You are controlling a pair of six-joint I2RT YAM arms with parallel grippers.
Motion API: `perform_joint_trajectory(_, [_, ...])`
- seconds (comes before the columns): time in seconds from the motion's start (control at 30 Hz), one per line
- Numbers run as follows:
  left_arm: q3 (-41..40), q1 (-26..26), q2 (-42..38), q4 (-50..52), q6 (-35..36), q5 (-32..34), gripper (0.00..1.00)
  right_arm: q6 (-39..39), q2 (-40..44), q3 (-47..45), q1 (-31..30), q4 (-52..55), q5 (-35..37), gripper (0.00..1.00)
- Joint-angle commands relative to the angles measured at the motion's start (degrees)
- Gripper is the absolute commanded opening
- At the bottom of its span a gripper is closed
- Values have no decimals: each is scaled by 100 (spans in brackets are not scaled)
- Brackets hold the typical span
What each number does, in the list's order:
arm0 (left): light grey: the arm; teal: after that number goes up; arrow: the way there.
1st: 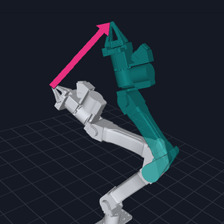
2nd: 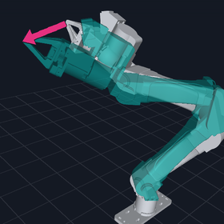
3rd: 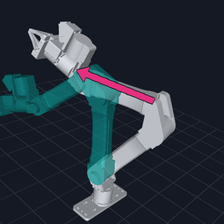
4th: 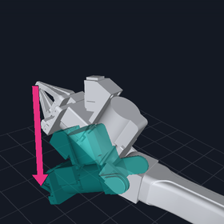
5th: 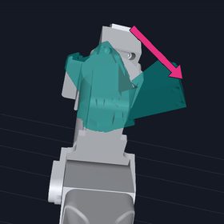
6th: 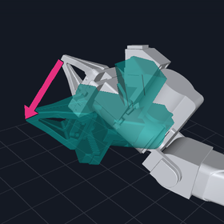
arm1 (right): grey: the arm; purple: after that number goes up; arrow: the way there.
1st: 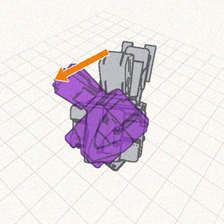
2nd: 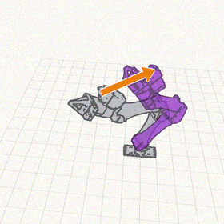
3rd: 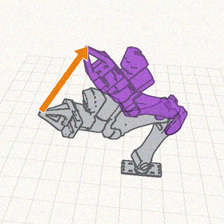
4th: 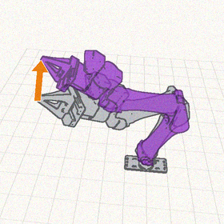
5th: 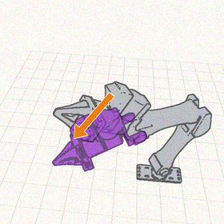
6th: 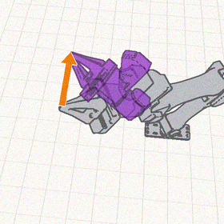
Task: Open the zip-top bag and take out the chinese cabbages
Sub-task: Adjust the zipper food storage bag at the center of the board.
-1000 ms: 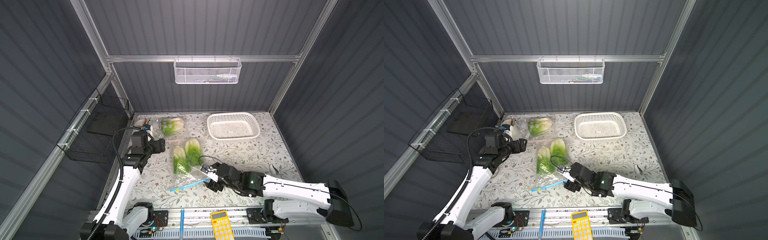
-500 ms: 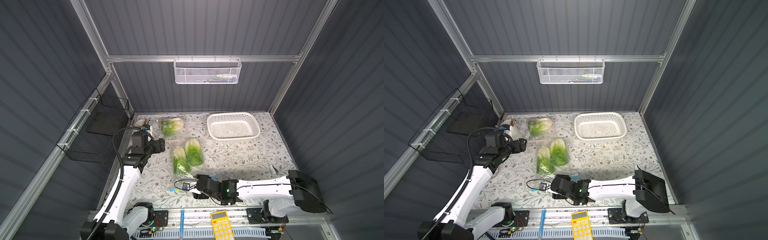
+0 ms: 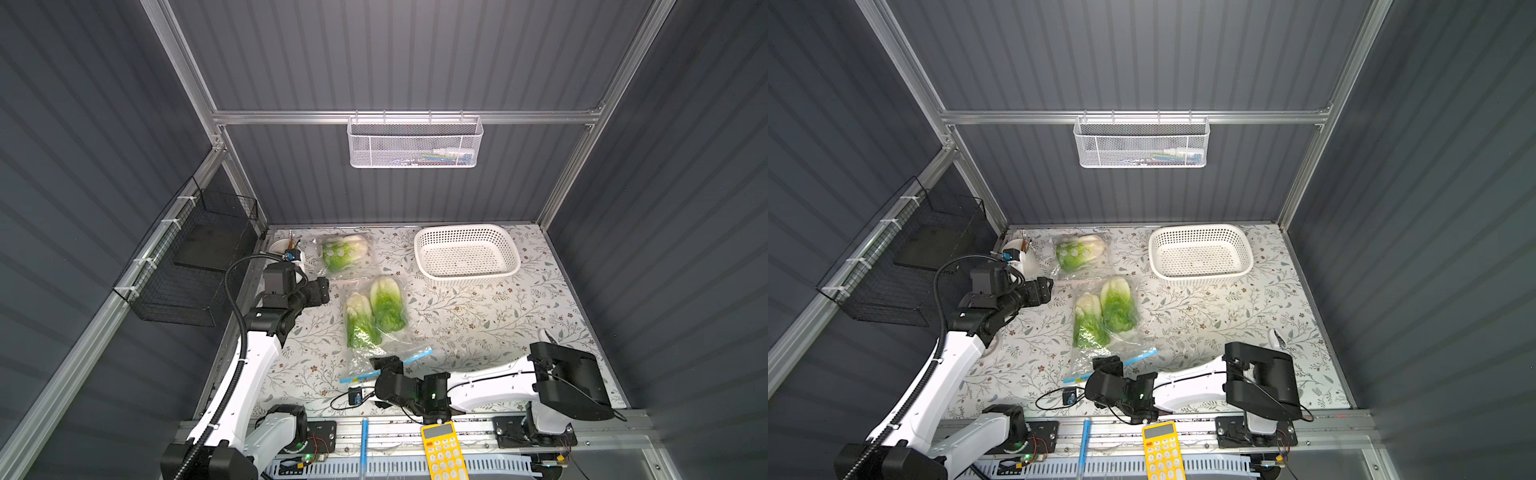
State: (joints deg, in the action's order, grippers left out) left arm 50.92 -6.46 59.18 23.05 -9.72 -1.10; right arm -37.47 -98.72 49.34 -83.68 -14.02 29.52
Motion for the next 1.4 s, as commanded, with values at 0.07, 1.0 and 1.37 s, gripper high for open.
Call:
perform_joint_trajectory(0.07, [-29, -5, 37, -72, -57, 0, 81, -655, -431, -43, -39, -953, 766, 65])
perform_joint_trajectory(1.0, [-32, -3, 41, -90, -92, -144, 79, -858, -282, -618, -211, -2475, 1351, 26])
perform_joint_trajectory(1.37, [-35, -5, -71, -111, -101, -271, 75, 547, 694, -367, -99, -772, 586, 0])
